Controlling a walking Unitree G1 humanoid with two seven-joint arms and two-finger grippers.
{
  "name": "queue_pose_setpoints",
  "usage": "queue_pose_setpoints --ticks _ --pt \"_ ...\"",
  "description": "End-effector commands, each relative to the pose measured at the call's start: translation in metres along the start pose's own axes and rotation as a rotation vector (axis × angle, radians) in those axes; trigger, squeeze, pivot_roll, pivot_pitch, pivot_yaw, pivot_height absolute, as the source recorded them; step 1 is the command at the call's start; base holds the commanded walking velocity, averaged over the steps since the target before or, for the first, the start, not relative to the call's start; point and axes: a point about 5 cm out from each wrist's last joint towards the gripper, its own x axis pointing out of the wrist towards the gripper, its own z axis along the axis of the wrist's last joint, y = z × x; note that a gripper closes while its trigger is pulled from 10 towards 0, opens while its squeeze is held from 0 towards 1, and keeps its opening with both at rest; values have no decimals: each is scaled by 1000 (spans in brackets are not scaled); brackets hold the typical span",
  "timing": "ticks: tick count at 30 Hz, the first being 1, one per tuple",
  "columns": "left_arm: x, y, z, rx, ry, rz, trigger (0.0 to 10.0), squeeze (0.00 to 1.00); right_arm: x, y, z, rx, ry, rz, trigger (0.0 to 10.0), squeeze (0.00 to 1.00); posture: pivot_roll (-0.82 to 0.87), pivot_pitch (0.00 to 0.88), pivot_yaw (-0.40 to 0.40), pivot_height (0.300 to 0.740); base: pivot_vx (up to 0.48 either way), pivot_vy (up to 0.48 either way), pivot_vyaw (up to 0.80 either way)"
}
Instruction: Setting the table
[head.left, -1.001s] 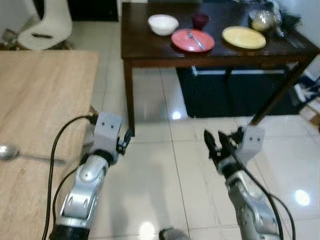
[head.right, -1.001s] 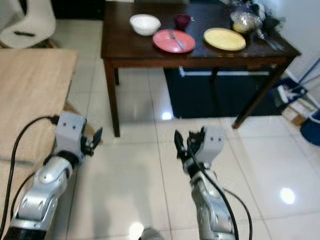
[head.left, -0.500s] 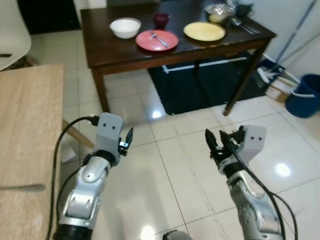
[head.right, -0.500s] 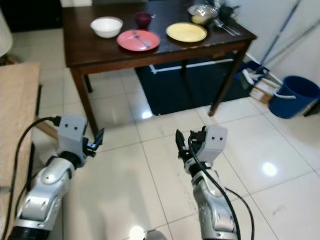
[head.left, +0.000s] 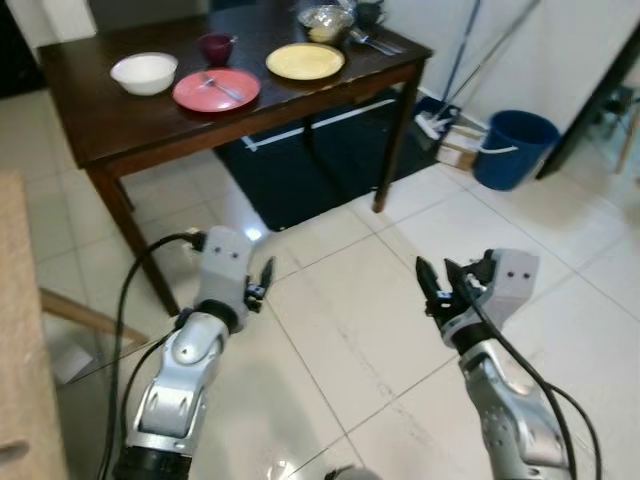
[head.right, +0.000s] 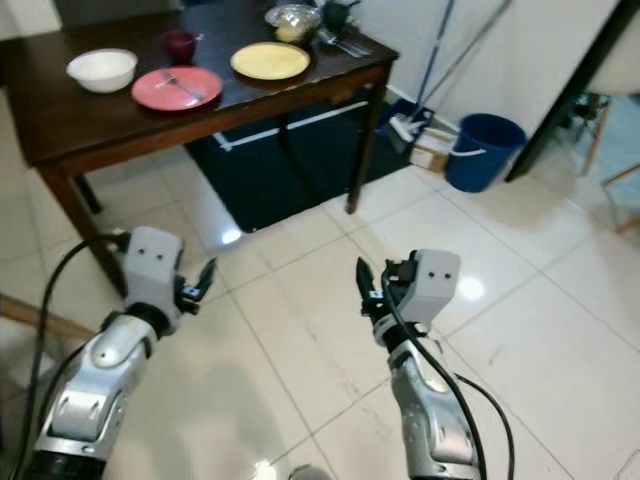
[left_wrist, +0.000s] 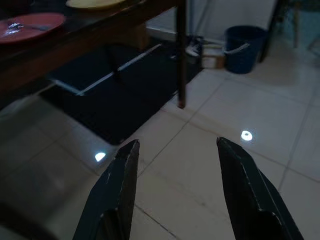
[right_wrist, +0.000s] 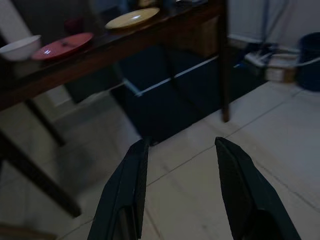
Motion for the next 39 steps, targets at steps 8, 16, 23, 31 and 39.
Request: queue_pose_setpoints --ticks 8,16,23,31,39 --pt "-12 15 -16 10 56 65 10000 0 3 8 -10 10 36 34 10000 0 -86 17 20 740 0 0 -600" --pt "-30 26 -29 -7 103 145 10000 0 12 22 -19 15 69 99 10000 0 -41 15 -8 740 0 0 0" --pt "-34 25 -34 0 107 150 10000 0 15 29 -22 20 79 126 10000 0 -38 12 -8 740 0 0 0" --pt "-30 21 -29 28 77 121 10000 0 11 27 -25 19 83 116 10000 0 -52 11 3 740 96 0 0" --pt "-26 17 -27 30 64 97 10000 0 8 23 -27 13 83 103 10000 0 -65 8 10 740 337 0 0"
